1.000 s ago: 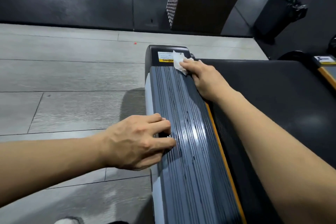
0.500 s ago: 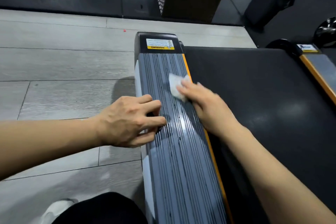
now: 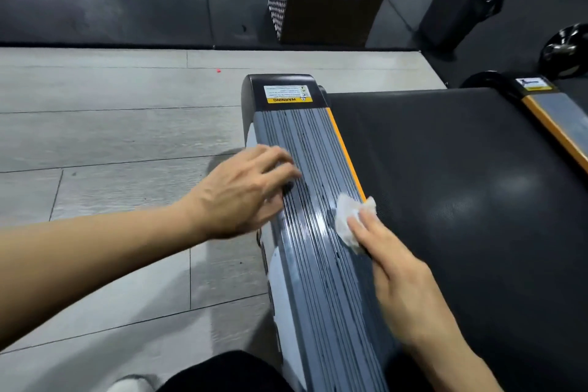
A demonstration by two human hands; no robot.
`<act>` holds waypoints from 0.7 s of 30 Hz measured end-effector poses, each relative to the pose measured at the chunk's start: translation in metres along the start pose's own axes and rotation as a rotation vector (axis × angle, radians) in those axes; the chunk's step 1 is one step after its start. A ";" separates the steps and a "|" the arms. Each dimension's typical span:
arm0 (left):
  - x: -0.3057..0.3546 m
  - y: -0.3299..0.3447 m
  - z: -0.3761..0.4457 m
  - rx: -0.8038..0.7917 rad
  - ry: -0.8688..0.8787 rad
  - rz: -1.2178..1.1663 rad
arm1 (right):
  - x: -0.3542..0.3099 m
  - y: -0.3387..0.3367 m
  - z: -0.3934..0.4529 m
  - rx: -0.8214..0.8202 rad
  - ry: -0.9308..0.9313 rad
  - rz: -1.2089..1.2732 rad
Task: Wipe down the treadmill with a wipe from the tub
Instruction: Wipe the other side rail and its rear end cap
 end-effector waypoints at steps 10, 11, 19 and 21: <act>-0.096 0.015 0.036 -0.060 -0.354 0.112 | -0.003 0.038 0.096 0.085 0.078 -0.147; -0.100 0.016 0.038 -0.066 -0.340 0.115 | -0.006 0.040 0.115 0.086 0.046 -0.218; -0.115 0.012 0.039 -0.114 -0.299 -0.053 | -0.045 0.070 0.297 0.149 0.015 -0.322; -0.119 0.011 0.038 -0.116 -0.289 -0.092 | -0.035 0.100 0.316 0.014 -0.008 -0.372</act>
Point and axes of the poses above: each hand's wrist, its own z-axis towards the middle knuckle, its own y-axis out of the palm, x = y × z, the point moved 3 cm from there along z, towards the middle knuckle, and after that the axes turned 15 degrees about x, right-handed, at the moved point
